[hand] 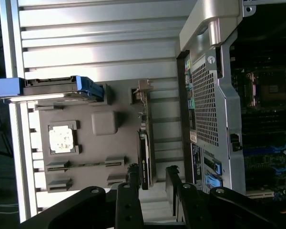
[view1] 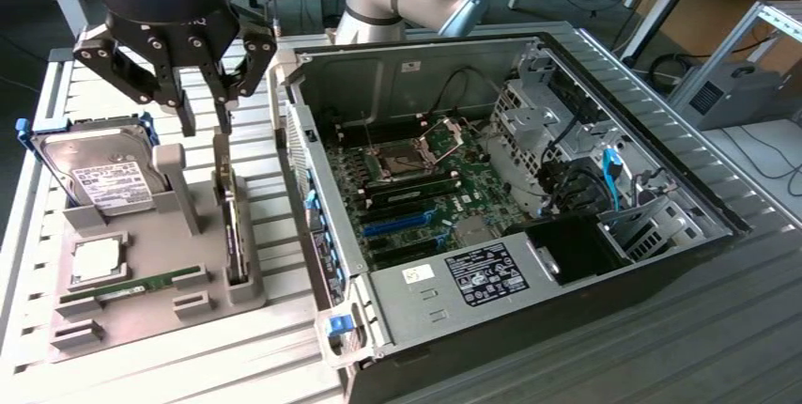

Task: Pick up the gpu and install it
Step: 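Pick up the gpu and move the gpu toward the slot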

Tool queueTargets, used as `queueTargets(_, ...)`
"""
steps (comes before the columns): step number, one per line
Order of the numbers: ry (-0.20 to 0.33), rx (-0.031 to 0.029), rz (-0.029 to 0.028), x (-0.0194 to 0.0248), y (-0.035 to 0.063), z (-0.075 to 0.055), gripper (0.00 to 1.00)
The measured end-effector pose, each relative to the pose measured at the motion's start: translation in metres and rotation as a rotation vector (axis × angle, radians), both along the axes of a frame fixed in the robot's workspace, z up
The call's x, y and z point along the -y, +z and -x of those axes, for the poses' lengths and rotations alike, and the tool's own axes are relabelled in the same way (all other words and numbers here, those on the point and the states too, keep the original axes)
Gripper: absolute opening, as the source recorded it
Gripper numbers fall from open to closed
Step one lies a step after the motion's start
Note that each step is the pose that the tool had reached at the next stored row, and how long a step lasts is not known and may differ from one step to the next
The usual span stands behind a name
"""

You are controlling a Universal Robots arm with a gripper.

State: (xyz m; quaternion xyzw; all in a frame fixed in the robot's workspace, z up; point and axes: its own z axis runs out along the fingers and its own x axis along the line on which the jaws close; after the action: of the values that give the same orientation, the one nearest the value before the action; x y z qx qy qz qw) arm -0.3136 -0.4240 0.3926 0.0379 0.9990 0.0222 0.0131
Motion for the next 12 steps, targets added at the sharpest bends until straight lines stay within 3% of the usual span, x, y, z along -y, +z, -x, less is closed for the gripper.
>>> queueTargets(12,0.000,-0.0003,0.0003,0.0000,-0.0162,0.000,0.36)
